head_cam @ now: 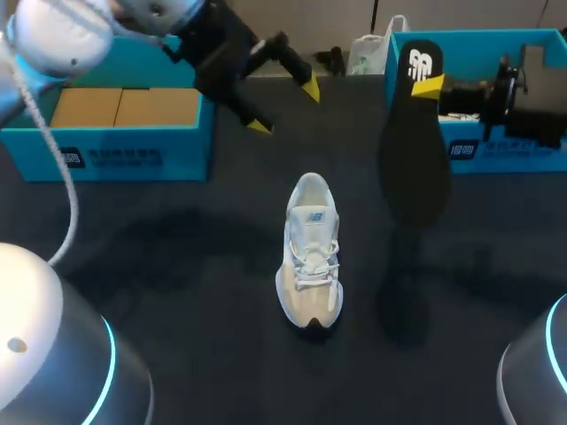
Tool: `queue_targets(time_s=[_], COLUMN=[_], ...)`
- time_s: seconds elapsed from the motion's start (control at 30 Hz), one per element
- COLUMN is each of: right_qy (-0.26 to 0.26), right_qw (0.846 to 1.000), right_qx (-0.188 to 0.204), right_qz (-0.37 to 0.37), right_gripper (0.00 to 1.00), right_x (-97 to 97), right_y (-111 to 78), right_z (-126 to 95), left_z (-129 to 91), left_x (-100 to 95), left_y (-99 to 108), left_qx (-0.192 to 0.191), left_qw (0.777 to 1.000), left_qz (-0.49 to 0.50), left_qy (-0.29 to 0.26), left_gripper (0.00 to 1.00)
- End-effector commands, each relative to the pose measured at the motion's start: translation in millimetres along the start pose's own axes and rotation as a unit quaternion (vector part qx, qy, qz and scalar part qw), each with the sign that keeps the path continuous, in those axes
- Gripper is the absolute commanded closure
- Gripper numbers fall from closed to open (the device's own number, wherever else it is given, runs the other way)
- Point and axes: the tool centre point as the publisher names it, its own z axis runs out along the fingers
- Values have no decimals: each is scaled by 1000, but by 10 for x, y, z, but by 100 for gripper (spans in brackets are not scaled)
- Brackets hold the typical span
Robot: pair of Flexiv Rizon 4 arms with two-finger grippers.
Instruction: Take the shoe out of the shoebox, open the shoe tongue, remove and reinsert the insole, then place the shoe into the shoebox
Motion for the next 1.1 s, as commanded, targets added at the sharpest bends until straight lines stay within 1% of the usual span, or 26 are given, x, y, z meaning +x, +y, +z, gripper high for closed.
queue_targets(time_s=[0.03, 0.23, 0.33, 0.4, 0.43, 0.5, 1.07, 1.1], right_qy=[-14, -30, -31, -31, -31, -34, -34, -34], right_qw=[999, 998, 997, 996, 996, 995, 995, 995], right_qx=[28, 28, 34, 34, 35, 41, 41, 41], right_qz=[21, 54, 69, 81, 82, 80, 80, 80], right_gripper=[100, 100, 100, 100, 100, 100, 100, 100], right_x=[-56, -202, -271, -328, -350, -393, -393, -393], right_y=[250, 465, 535, 580, 593, 604, 604, 604], right_z=[150, 276, 351, 413, 445, 500, 500, 500], left_z=[-95, -202, -239, -268, -278, -306, -306, -267], left_x=[56, 95, 108, 110, 113, 118, 118, 152], left_y=[-105, -184, -204, -210, -213, -221, -221, -229], left_qx=[-8, 2, 11, 25, 24, 26, 26, 25], left_qw=[990, 980, 976, 974, 974, 974, 974, 970], left_qz=[3, 12, 12, 13, 14, 3, 3, 7], left_qy=[-138, -200, -219, -224, -226, -226, -226, -242], left_gripper=[0, 0, 0, 0, 0, 0, 0, 0])
